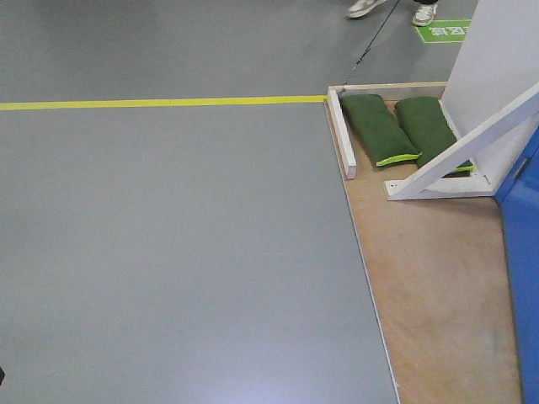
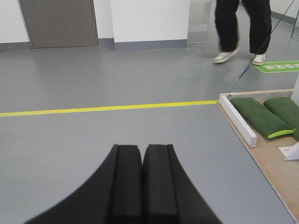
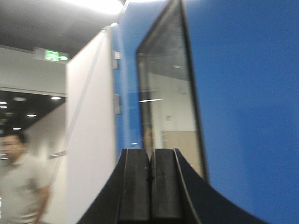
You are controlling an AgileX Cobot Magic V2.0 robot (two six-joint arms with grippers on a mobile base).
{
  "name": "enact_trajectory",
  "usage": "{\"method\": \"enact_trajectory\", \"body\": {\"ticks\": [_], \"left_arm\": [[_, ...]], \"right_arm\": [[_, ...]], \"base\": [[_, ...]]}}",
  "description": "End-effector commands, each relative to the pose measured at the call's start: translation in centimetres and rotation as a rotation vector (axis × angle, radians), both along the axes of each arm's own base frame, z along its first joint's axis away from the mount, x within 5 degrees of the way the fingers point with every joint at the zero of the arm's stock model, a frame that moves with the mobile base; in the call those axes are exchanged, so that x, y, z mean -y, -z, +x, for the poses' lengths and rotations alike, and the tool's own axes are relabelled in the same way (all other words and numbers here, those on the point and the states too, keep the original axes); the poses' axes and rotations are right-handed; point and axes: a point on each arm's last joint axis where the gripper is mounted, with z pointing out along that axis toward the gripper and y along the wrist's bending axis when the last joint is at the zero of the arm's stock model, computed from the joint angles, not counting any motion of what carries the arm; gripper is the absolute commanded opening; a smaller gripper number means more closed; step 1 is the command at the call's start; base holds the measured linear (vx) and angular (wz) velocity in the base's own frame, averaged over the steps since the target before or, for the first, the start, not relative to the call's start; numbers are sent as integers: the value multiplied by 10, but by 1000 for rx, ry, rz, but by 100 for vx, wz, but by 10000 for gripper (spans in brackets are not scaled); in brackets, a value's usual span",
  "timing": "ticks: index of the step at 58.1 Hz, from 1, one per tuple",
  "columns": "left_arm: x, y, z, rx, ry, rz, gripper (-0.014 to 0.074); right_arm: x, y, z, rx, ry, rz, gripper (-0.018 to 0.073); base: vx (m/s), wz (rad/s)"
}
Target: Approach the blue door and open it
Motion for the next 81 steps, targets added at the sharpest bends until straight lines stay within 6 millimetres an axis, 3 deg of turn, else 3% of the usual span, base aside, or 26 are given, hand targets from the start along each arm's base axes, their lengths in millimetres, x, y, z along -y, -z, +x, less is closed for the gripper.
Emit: {"method": "enact_trajectory", "body": {"ticks": [1, 13, 35, 52, 53, 60, 81], "left_arm": [[1, -17, -1, 115, 11, -7, 73], [1, -17, -1, 115, 11, -7, 73], [1, -17, -1, 115, 11, -7, 73], [1, -17, -1, 115, 11, -7, 73], [1, -17, -1, 115, 11, -7, 73], [1, -17, -1, 115, 11, -7, 73], [1, -17, -1, 115, 11, -7, 73]], "right_arm": [[1, -13, -8, 64, 89, -69, 12], [15, -17, -20, 90, 312, -115, 12], [74, -7, -31, 31, 623, -65, 12], [105, 3, -64, 2, 871, -18, 12], [115, 4, -75, 14, 935, -49, 12], [136, 7, -86, 28, 990, -87, 12], [229, 6, -103, 7, 1001, -11, 12]], "base": [[0, 0], [0, 0], [0, 0], [0, 0], [0, 0], [0, 0], [0, 0]]}}
